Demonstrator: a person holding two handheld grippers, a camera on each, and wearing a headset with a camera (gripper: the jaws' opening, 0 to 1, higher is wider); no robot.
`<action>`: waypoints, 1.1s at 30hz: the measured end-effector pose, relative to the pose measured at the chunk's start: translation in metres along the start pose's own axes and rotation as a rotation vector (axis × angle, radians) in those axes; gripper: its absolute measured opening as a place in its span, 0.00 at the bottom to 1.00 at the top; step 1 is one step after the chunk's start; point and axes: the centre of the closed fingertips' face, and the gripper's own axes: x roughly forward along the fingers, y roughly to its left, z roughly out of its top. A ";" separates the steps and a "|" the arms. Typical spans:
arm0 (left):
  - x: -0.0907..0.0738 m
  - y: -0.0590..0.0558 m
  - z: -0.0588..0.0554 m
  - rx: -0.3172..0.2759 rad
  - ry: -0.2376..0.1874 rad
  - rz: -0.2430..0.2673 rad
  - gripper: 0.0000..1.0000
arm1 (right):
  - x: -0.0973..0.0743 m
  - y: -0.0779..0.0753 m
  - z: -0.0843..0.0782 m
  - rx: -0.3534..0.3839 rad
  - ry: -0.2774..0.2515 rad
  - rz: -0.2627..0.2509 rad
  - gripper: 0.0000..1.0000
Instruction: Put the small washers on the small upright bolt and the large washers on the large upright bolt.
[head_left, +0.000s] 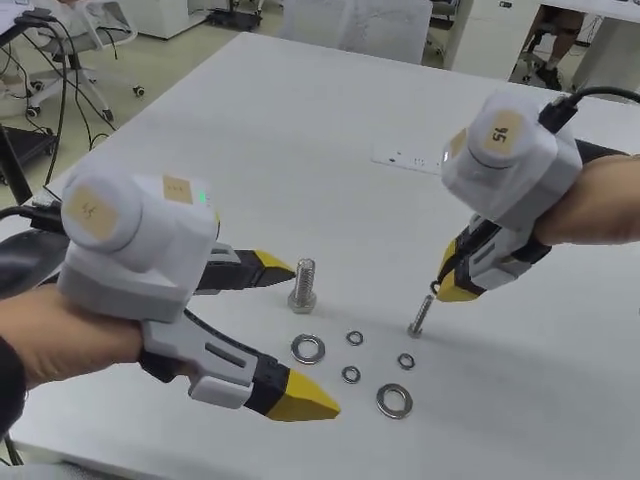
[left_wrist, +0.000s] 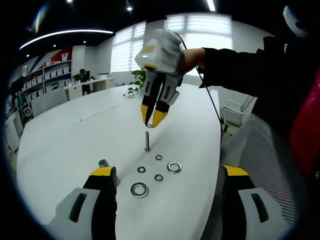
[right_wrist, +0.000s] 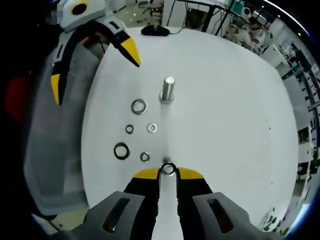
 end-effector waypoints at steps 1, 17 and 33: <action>0.000 0.000 0.000 0.001 0.000 -0.002 0.86 | 0.001 0.000 0.000 -0.001 0.000 0.000 0.13; 0.002 0.001 0.004 -0.001 -0.020 -0.020 0.87 | 0.008 -0.005 -0.002 0.003 0.018 0.018 0.13; 0.004 0.006 0.001 -0.008 -0.009 -0.016 0.87 | 0.017 -0.010 -0.004 0.003 0.033 0.034 0.13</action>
